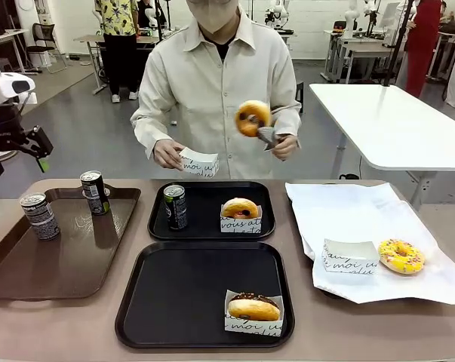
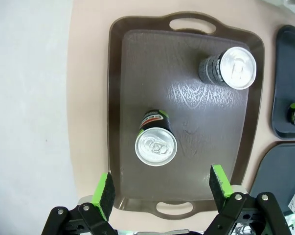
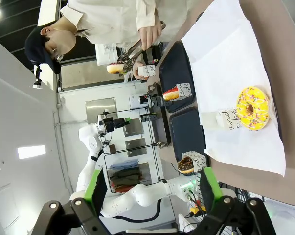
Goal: Set up donuts and drinks on trays.
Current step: Pick up one Pepsi coke from the Handle tray and place it on the Flat Tray without a Pepsi coke.
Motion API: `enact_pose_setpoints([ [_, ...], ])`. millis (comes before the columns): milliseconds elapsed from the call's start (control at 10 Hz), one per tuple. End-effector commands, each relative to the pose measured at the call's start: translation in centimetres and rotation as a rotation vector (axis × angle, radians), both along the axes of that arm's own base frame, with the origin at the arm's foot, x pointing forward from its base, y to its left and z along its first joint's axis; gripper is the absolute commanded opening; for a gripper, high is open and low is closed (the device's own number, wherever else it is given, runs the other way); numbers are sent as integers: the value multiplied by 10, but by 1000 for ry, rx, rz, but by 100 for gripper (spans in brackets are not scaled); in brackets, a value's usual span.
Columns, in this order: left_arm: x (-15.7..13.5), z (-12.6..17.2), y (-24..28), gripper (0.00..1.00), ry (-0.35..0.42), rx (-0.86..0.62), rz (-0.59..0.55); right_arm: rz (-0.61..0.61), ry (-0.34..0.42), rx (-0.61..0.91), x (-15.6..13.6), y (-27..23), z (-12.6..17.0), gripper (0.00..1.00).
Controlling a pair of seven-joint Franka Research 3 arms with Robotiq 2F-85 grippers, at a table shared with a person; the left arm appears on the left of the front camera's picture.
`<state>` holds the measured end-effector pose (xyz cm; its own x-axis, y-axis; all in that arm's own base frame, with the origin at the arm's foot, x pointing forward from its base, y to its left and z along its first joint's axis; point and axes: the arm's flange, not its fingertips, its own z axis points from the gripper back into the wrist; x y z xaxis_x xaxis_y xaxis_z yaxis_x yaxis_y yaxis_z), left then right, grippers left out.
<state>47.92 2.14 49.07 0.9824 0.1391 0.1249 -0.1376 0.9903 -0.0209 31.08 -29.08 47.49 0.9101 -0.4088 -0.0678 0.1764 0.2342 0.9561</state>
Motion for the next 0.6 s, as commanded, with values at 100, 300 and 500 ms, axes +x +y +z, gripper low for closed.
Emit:
enact_pose_setpoints([
  [100, 0, 0, 0, 100, 0, 0, 0, -1, -14, 13, 1, 0, 1, 100],
  [300, 0, 0, 0, 100, 0, 0, 0, -1, -14, 13, 1, 0, 1, 100],
  [500, 0, 0, 0, 100, 0, 0, 0, -1, -14, 13, 1, 0, 1, 100],
])
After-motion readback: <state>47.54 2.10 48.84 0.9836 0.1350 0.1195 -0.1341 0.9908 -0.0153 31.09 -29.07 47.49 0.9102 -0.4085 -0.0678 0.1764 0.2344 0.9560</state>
